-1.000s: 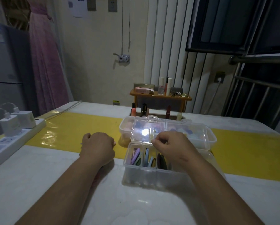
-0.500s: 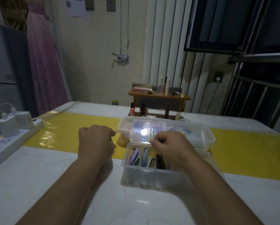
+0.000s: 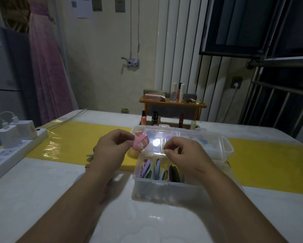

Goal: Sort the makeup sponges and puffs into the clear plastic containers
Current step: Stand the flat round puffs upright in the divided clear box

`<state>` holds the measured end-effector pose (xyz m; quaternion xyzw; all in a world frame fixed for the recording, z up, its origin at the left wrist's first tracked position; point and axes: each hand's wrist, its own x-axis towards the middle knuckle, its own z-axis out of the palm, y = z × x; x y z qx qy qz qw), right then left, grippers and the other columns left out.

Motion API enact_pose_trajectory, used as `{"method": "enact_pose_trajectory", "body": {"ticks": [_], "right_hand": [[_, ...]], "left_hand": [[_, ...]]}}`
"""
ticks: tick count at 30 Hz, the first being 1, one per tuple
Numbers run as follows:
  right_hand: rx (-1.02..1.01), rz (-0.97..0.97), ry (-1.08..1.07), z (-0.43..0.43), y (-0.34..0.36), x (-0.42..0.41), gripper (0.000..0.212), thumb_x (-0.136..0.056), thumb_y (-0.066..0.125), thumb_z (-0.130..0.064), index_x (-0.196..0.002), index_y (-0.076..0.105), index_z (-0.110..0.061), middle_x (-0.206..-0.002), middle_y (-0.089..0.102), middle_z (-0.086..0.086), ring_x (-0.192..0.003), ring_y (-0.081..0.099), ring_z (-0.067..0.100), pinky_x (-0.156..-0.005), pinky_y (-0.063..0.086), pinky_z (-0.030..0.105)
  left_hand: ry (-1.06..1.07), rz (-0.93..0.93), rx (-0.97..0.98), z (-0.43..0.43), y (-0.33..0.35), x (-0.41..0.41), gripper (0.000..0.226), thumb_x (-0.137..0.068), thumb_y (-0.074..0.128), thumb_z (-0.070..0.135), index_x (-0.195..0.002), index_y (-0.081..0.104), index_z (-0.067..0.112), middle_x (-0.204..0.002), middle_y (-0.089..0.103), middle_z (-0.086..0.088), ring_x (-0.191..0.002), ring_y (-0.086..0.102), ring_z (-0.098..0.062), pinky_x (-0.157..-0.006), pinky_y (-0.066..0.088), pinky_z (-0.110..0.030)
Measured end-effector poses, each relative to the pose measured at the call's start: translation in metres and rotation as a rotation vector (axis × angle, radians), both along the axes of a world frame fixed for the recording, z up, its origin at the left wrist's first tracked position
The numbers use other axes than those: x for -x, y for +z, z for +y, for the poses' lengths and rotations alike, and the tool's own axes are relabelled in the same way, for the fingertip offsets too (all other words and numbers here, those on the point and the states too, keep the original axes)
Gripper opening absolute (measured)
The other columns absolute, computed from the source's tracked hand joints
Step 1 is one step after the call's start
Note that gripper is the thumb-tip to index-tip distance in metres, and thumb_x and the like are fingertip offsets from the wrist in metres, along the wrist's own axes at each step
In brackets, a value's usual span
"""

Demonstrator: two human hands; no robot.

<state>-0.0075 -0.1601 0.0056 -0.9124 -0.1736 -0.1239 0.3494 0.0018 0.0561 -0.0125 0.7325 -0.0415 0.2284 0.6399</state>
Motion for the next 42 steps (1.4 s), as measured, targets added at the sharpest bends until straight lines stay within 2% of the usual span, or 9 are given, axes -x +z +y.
{"method": "enact_pose_trajectory", "body": {"ticks": [6,11,14,17,19,22,25,37,42], "right_hand": [[-0.124,0.043,0.103,0.002,0.003,0.005,0.031,-0.096,0.058,-0.020,-0.105,0.056,-0.050,-0.106,0.061,-0.027,-0.081,0.059,0.009,-0.073,0.052,0.024],[-0.164,-0.008,0.105,0.000,0.004,0.003,0.025,-0.094,0.060,-0.019,-0.104,0.070,-0.040,-0.100,0.065,-0.024,-0.082,0.056,0.002,-0.068,0.044,0.018],[-0.295,-0.073,0.070,-0.002,0.006,0.004,0.020,-0.093,0.060,-0.013,-0.096,0.073,-0.028,-0.092,0.068,-0.015,-0.082,0.060,0.003,-0.073,0.054,0.032],[-0.378,-0.103,0.037,-0.005,0.008,0.005,0.018,-0.085,0.053,-0.015,-0.084,0.071,-0.020,-0.080,0.067,-0.002,-0.081,0.064,0.021,-0.076,0.056,0.048],[-0.390,-0.114,0.016,-0.006,0.007,0.005,0.019,-0.077,0.049,-0.017,-0.075,0.067,-0.014,-0.069,0.064,0.003,-0.069,0.064,0.021,-0.071,0.057,0.051],[-0.338,-0.130,-0.021,-0.008,0.006,0.004,0.021,-0.082,0.050,-0.014,-0.065,0.062,-0.008,-0.055,0.058,0.010,-0.049,0.061,0.021,-0.066,0.057,0.052],[-0.255,-0.097,-0.040,-0.009,0.003,0.002,0.027,-0.087,0.051,-0.006,-0.061,0.060,-0.008,-0.049,0.056,0.009,-0.042,0.060,0.021,-0.065,0.058,0.051],[0.081,0.091,-0.101,-0.004,0.007,0.003,0.020,-0.085,0.057,-0.016,-0.068,0.067,-0.015,-0.067,0.061,0.002,-0.072,0.063,0.022,-0.073,0.059,0.046],[0.241,0.142,-0.112,-0.005,0.012,0.005,0.011,-0.082,0.059,-0.023,-0.080,0.069,-0.022,-0.078,0.061,-0.004,-0.079,0.061,0.017,-0.078,0.058,0.041]], "left_hand": [[-0.143,0.008,0.041,-0.012,0.004,0.005,0.028,-0.083,0.067,-0.009,-0.080,0.073,0.018,-0.072,0.073,0.007,-0.069,0.065,0.001,-0.062,0.048,-0.012],[-0.267,0.033,0.017,-0.014,0.001,0.006,0.034,-0.084,0.068,-0.008,-0.080,0.076,0.025,-0.086,0.075,-0.002,-0.084,0.069,-0.013,-0.075,0.055,-0.026],[-0.297,0.054,-0.001,-0.014,0.000,0.008,0.035,-0.085,0.068,-0.005,-0.081,0.078,0.027,-0.089,0.073,-0.008,-0.083,0.066,-0.015,-0.081,0.055,-0.035],[-0.233,0.085,-0.057,-0.013,-0.001,0.008,0.026,-0.086,0.069,0.000,-0.083,0.077,0.025,-0.085,0.070,-0.016,-0.077,0.062,-0.018,-0.082,0.054,-0.044],[-0.194,0.105,-0.098,-0.013,-0.002,0.008,0.022,-0.086,0.070,0.003,-0.082,0.077,0.024,-0.086,0.069,-0.020,-0.073,0.059,-0.020,-0.074,0.053,-0.038],[-0.150,0.133,-0.151,-0.013,-0.004,0.007,0.023,-0.086,0.070,0.004,-0.081,0.075,0.025,-0.083,0.070,-0.008,-0.065,0.052,-0.017,-0.055,0.044,-0.022],[-0.142,0.161,-0.196,-0.015,-0.004,0.006,0.025,-0.086,0.070,0.002,-0.080,0.074,0.026,-0.085,0.070,0.002,-0.062,0.052,-0.011,-0.051,0.044,-0.017],[-0.134,0.152,-0.221,-0.014,-0.005,0.003,0.025,-0.083,0.071,-0.001,-0.078,0.072,0.024,-0.076,0.066,0.005,-0.053,0.051,0.003,-0.052,0.044,-0.014],[-0.068,0.124,-0.334,-0.015,-0.009,0.002,0.019,-0.085,0.065,0.004,-0.082,0.062,0.023,-0.082,0.060,0.000,-0.058,0.050,-0.012,-0.054,0.042,-0.027]]}}
